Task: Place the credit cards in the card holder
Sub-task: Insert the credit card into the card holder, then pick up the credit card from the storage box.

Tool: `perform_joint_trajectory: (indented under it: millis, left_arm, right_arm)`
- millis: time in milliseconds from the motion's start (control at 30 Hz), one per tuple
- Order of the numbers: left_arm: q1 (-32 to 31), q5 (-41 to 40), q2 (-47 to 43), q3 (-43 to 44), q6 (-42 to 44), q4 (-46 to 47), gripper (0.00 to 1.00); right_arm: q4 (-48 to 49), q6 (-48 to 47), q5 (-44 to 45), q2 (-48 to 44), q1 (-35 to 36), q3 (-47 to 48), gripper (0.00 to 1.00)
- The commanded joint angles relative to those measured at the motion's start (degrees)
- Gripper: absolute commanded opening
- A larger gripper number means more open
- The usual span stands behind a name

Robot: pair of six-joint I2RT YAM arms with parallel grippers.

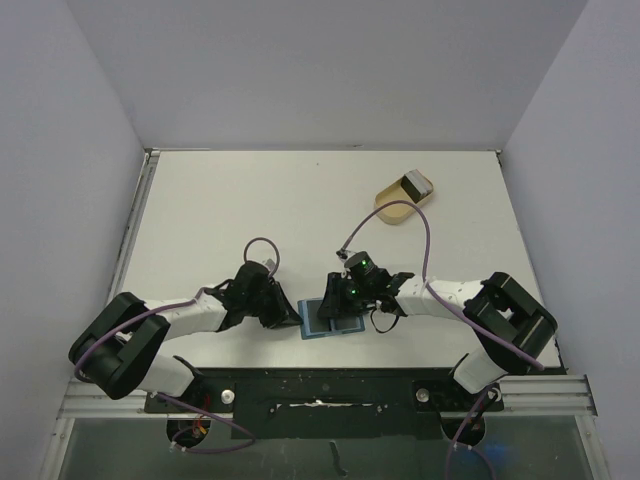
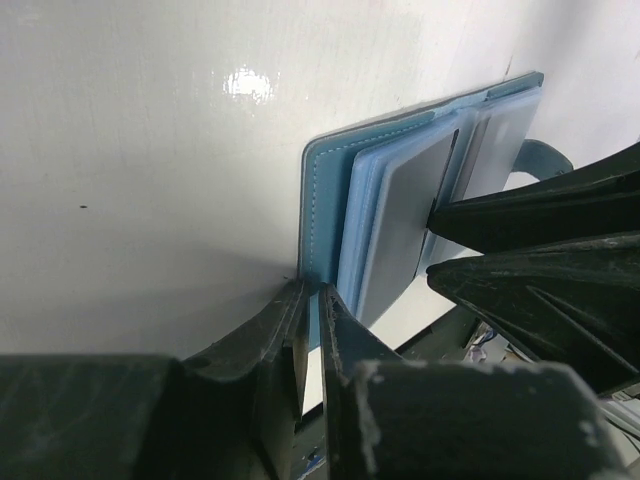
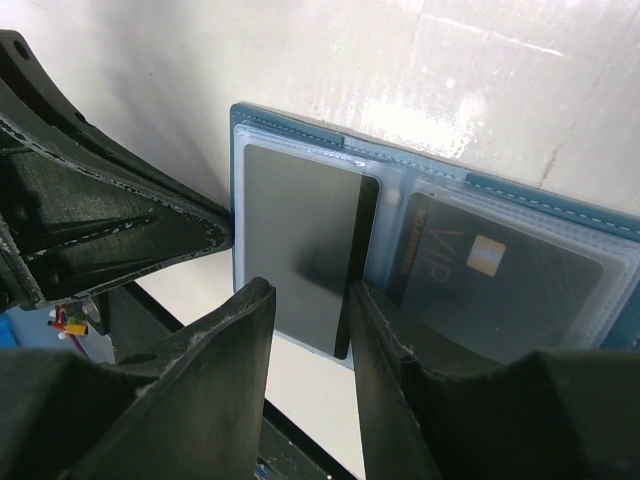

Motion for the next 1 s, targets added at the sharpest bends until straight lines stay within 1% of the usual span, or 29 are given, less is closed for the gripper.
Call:
perform_joint_trajectory:
  millis: [0, 100, 267, 367, 500, 533, 633, 700, 733, 833, 967]
  left_arm:
    - [-0.06, -2.50, -0.39, 2.97, 2.30, -2.50, 0.10]
    - [0.34, -3.29, -1.47, 3.47, 2.93, -4.32, 0.10]
    - [1.04, -3.68, -3.44, 3.50, 3.59, -5.44, 0.14]
    - [1.26, -3.96, -4.81, 3.88, 3.95, -5.96, 0.21]
    - [1.35, -5.09, -6.58, 5.95, 5.88, -8.41, 0.32]
    - [1.42, -5.62, -7.17, 6.63, 6.48, -9.59, 0.36]
    - [1.76, -6.81, -9.35, 8.36, 8.02, -12.23, 0.46]
    - [2.46, -6.63, -11.10, 8.73, 8.63, -12.85, 0.64]
    - [2.68, -6.59, -12.05, 8.89, 9.01, -12.99, 0.70]
    - [3.31, -7.28, -14.76, 10.64, 10.85, -15.48, 0.72]
    - [4.18, -7.42, -17.65, 13.77, 15.06, -19.93, 0.73]
  right_arm:
    - [4.12, 0.78, -1.57, -0.65, 0.93, 1.90, 0.36]
    - [3.58, 0.84, -0.94, -1.67, 1.03, 1.82, 0.36]
    - [0.89, 0.37, 0.18, -3.10, 1.00, 2.93, 0.36]
    - [-2.07, -0.78, 1.04, -3.83, 0.66, 4.75, 0.36]
    - [-10.35, -6.34, 4.80, -4.12, -0.66, 10.91, 0.37]
    - [-11.67, -7.57, 5.51, -4.15, -1.27, 12.36, 0.37]
    - [-14.10, -10.93, 6.64, -4.52, -4.20, 15.85, 0.37]
    - [-14.72, -14.48, 8.21, -4.69, -6.70, 17.93, 0.37]
    - [-15.10, -16.32, 9.31, -4.61, -8.09, 19.04, 0.38]
    - [-18.50, -23.07, 13.42, -2.83, -13.99, 25.14, 0.39]
    - [-23.81, -31.58, 23.09, 2.30, -20.43, 34.54, 0.40]
